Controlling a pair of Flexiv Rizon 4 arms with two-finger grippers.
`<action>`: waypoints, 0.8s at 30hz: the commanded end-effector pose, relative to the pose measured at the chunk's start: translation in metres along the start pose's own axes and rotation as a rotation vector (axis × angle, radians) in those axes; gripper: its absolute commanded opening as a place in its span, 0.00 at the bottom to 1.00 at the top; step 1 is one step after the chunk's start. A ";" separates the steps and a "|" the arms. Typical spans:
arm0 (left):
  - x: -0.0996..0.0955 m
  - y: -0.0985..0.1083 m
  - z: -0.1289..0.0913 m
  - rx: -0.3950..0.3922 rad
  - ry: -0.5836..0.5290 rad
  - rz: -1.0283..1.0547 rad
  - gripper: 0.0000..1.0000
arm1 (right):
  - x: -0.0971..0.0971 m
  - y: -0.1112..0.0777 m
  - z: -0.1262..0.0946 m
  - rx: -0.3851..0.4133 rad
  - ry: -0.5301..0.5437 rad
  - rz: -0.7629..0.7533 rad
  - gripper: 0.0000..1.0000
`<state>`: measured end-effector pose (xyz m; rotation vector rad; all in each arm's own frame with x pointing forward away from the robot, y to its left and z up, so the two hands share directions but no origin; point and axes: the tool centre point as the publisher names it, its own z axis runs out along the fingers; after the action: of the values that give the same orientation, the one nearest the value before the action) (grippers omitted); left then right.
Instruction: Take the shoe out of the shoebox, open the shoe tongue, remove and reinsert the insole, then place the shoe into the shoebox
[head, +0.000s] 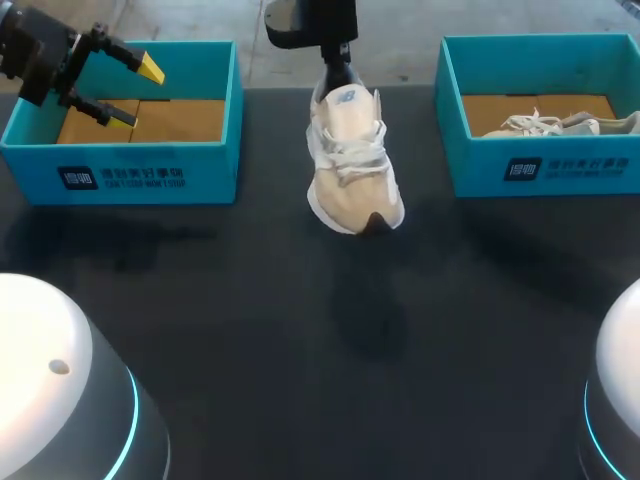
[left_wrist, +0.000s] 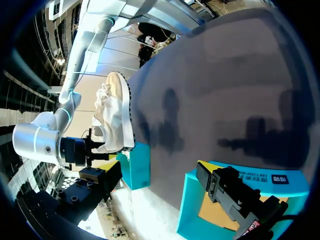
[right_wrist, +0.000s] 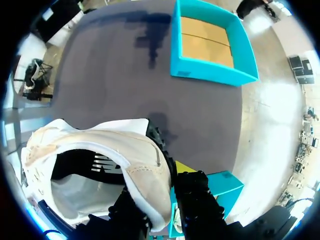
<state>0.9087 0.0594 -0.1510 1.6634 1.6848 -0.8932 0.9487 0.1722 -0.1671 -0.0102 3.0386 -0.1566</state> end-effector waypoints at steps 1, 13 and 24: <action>0.000 -0.001 0.000 -0.002 0.003 0.000 1.00 | -0.016 -0.020 -0.001 -0.010 0.012 -0.016 0.00; 0.000 -0.001 0.000 -0.002 0.003 0.000 1.00 | -0.060 -0.101 0.007 0.068 -0.001 -0.067 0.00; 0.000 -0.001 0.000 -0.002 0.003 0.000 1.00 | -0.097 -0.164 0.014 0.121 -0.048 0.033 0.00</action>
<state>0.9086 0.0592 -0.1510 1.6636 1.6847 -0.8933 1.0467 0.0179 -0.1583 0.0403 2.9752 -0.3565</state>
